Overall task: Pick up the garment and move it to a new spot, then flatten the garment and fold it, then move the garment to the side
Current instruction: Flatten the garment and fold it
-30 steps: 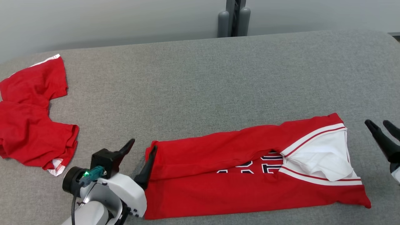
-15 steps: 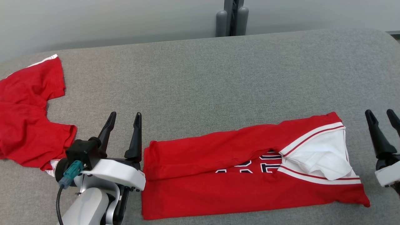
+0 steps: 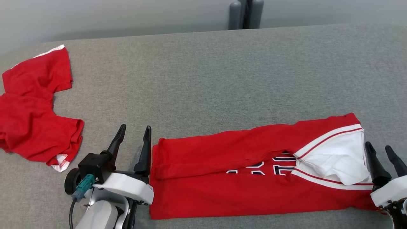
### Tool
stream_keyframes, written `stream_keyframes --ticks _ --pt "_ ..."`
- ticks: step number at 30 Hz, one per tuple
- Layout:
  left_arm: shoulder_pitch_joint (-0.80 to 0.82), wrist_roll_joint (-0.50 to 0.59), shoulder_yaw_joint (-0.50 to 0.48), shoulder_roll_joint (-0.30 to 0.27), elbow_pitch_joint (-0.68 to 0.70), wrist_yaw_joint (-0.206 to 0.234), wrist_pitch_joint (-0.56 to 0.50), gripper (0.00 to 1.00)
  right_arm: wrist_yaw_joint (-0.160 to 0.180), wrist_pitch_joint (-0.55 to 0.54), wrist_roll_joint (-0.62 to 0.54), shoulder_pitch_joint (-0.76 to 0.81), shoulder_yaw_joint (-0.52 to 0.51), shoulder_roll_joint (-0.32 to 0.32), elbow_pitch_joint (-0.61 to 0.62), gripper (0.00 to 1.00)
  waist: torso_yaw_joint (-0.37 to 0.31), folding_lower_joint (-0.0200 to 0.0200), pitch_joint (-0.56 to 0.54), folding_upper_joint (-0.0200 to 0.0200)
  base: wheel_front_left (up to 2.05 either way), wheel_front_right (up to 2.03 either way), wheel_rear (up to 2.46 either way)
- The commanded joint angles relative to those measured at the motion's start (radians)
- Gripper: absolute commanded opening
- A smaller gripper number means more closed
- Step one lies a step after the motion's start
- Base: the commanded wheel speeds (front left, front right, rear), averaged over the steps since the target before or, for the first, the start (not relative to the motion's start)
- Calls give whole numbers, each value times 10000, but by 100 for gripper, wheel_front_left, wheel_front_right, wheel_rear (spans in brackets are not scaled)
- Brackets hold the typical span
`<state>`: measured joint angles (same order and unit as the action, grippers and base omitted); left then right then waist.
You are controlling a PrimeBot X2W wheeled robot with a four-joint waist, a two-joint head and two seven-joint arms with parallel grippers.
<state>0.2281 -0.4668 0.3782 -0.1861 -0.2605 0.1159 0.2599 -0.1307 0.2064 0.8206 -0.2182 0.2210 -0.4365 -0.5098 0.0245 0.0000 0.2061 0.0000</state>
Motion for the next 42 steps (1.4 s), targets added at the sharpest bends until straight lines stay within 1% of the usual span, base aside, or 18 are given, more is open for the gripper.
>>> stream_keyframes --ticks 1,8,12,18,23,24,25,26,32,36,40,42 --pt "85 137 -95 9 -52 -89 40 100 0 -70 140 -138 -48 28 -161 100 109 0 71 0 0 0 0" --pt "172 595 -432 310 -260 -447 40 100 0 -415 501 -319 212 209 -1065 100 359 0 229 0 0 0 0" --pt "183 787 -600 444 -349 -598 41 100 0 -603 726 -310 475 292 -1375 100 432 0 266 0 0 0 0" --pt "104 967 -913 601 -418 -760 42 100 -2 -888 1360 -136 1110 485 -1035 100 377 0 245 0 0 0 0" --pt "152 1050 -1085 791 -496 -930 42 100 -2 -1161 1740 -75 1600 317 -958 100 316 0 165 0 0 0 0" --pt "170 1087 -1107 821 -512 -964 40 100 -2 -1179 1803 -90 1685 286 -964 31 311 0 150 0 0 0 0" --pt "184 1099 -1139 843 -528 -980 40 100 -2 -1158 1837 -120 1753 245 -958 3 308 0 137 0 0 0 0" --pt "197 1128 -1171 857 -541 -1004 40 100 -2 -1124 1885 -149 1817 219 -966 0 305 0 126 0 0 0 0" --pt "56 1247 -1364 946 -616 -1105 42 100 4 -628 2036 -428 1866 -141 -1156 0 322 0 86 0 0 0 0" --pt "-2 1315 -1464 991 -722 -1172 42 100 7 -423 2120 -676 1710 -389 -1555 0 363 0 38 0 0 0 0" --pt "4 1345 -1509 1022 -815 -1241 41 100 4 -391 2184 -916 1650 -521 -1826 0 390 0 -24 0 0 0 0" --pt "19 1355 -1534 1043 -848 -1241 41 100 4 -429 2153 -1093 1585 -744 -2113 0 398 0 -64 0 0 0 0"
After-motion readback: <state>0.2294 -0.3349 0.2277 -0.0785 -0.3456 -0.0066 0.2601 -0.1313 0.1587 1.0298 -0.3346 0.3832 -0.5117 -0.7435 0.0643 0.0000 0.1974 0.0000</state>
